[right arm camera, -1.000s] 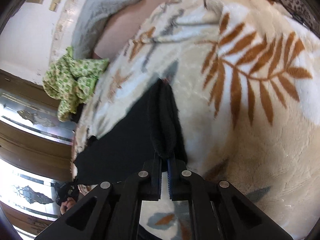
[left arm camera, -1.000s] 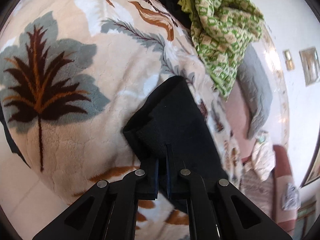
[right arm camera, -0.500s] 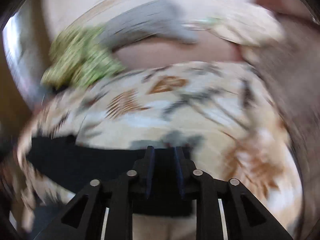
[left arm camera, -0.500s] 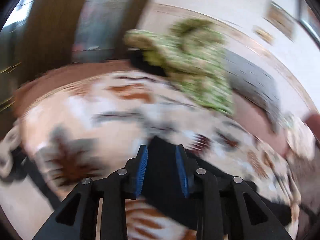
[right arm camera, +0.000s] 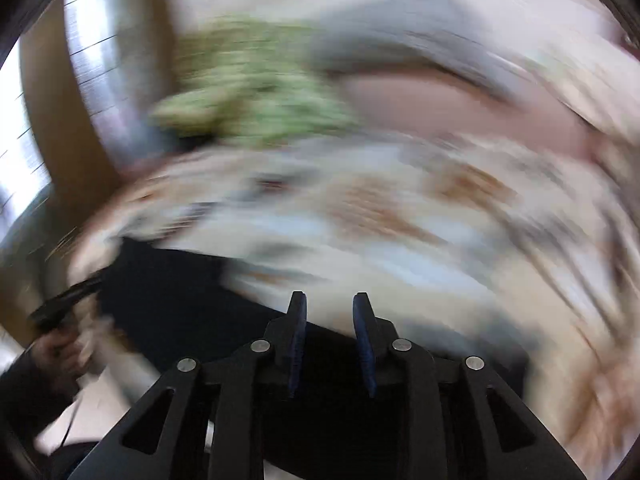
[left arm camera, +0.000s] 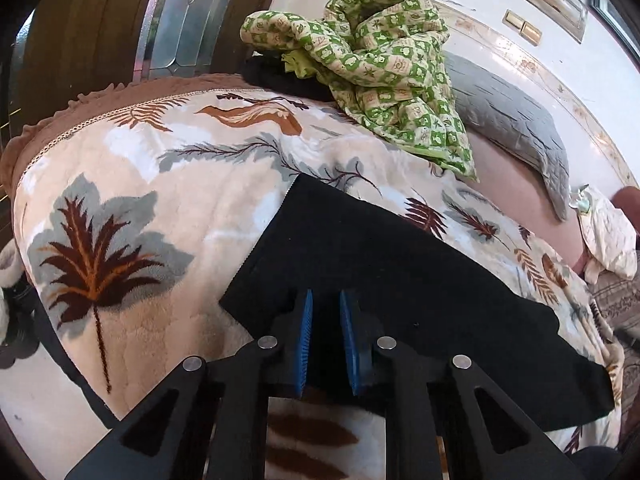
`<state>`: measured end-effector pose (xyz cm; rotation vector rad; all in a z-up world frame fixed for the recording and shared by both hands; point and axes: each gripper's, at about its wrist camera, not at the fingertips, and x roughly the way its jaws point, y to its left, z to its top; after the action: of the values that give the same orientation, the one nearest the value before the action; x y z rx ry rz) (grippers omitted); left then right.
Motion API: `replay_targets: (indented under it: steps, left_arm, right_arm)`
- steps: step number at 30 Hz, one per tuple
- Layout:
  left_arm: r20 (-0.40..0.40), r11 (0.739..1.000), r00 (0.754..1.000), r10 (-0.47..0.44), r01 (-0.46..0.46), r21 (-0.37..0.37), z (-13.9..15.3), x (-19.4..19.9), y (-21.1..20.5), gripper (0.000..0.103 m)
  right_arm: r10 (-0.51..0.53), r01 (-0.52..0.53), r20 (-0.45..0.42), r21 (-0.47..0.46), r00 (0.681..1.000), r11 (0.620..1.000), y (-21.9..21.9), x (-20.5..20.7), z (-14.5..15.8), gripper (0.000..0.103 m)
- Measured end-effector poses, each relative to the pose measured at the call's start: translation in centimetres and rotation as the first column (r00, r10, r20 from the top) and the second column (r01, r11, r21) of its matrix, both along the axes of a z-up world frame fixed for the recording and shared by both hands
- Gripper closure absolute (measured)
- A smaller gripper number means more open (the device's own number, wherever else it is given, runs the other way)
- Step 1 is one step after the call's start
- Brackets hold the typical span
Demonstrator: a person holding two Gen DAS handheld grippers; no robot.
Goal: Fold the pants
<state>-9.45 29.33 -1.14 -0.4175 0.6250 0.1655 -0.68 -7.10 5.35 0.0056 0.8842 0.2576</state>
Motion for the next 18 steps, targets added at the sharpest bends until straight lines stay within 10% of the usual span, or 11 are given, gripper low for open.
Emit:
replay_targets:
  steps: [6, 10, 12, 18]
  left_arm:
    - [0.018, 1.0, 1.0, -0.003, 0.003, 0.002, -1.2, 0.4, 0.6, 0.086]
    - [0.023, 1.0, 1.0, -0.01, 0.01, -0.025, -1.3, 0.4, 1.1, 0.086]
    - [0.033, 0.999, 0.999, -0.007, 0.008, -0.034, -1.5, 0.2, 1.2, 0.086]
    - [0.048, 0.999, 0.999, 0.002, 0.0, -0.041, -1.8, 0.2, 1.3, 0.086]
  right_arm:
    - [0.364, -0.373, -0.111, -0.078, 0.925, 0.924, 13.2, 6.5, -4.9, 0.076]
    - [0.265, -0.302, -0.224, -0.151, 0.938, 0.941, 12.4, 9.7, -10.1, 0.074]
    - [0.22, -0.244, -0.243, -0.072, 0.945, 0.967, 11.5, 10.0, -10.1, 0.073]
    - [0.254, -0.292, -0.189, -0.214, 0.948, 0.932, 14.5, 9.7, -7.2, 0.071]
